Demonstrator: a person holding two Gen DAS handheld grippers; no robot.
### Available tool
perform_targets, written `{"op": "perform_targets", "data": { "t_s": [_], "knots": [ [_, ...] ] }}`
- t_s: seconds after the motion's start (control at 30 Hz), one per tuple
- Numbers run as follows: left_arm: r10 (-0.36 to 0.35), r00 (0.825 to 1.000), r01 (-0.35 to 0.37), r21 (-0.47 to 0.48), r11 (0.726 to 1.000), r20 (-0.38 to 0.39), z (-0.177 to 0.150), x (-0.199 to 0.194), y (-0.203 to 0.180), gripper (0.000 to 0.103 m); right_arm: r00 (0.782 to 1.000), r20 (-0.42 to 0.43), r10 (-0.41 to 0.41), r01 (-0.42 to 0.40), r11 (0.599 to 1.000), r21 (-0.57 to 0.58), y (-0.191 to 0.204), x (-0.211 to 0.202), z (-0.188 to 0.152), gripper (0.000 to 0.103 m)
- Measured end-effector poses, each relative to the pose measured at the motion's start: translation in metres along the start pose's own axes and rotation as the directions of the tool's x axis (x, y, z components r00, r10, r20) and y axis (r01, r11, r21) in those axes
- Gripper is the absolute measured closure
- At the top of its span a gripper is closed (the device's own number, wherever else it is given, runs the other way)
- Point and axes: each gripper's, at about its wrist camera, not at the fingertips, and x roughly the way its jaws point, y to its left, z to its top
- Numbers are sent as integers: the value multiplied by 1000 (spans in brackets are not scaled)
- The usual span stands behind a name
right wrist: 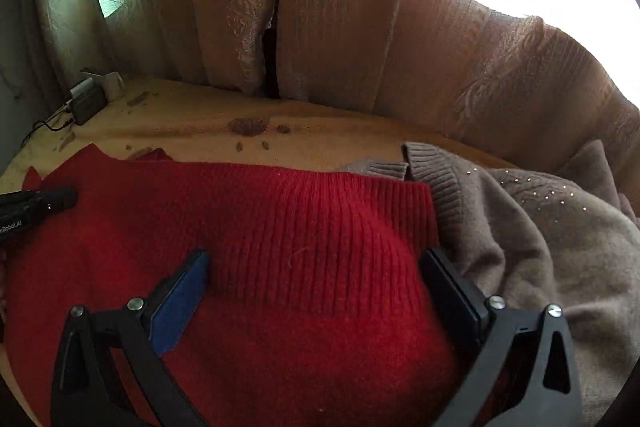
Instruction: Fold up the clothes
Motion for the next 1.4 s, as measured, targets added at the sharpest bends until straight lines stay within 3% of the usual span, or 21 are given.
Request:
{"op": "perform_targets", "data": {
  "t_s": [0.13,0.2,0.27,0.33,0.47,0.6,0.77,0.9,1.03,1.1,1.27,1.4],
  "knots": [
    [-50,999,50,-44,998,15,-3,-7,7,94,1000,18,-4,5,1000,-17,3,-6,-1,0],
    [-19,998,22,-54,998,54,-11,-25,5,94,996,82,36,-36,999,0,3,-31,-7,0],
    [38,997,-37,-24,999,67,-22,-46,-7,94,980,176,94,-98,995,12,5,-68,-17,0],
    [76,994,-78,22,997,84,-35,-67,-22,94,948,284,145,-147,989,-14,21,-119,-39,0],
    [-6,991,-13,135,991,135,-78,-110,-63,94,945,305,120,-139,990,39,17,-153,-88,0],
    [-136,983,119,137,983,122,-115,-134,-89,94,941,324,94,-131,987,93,13,-188,-137,0],
    [-56,992,32,211,977,109,-157,-146,-104,94,935,347,72,-136,977,163,-2,-214,-190,0],
    [-15,999,9,130,991,51,-174,-140,-80,94,952,281,121,-179,965,191,-19,-207,-206,0],
    [-67,996,68,-12,998,50,-179,-141,-47,94,907,297,299,-387,869,307,-51,-198,-222,0],
    [-71,995,74,-52,996,64,-177,-144,-36,94,912,304,274,-369,872,321,-56,-197,-226,0],
    [-45,994,58,-138,989,96,-170,-152,-9,94,912,279,300,-378,878,294,-49,-191,-225,0],
    [-33,993,57,-205,977,117,-160,-155,12,94,910,257,326,-401,852,337,-55,-181,-226,0]
  ]
}}
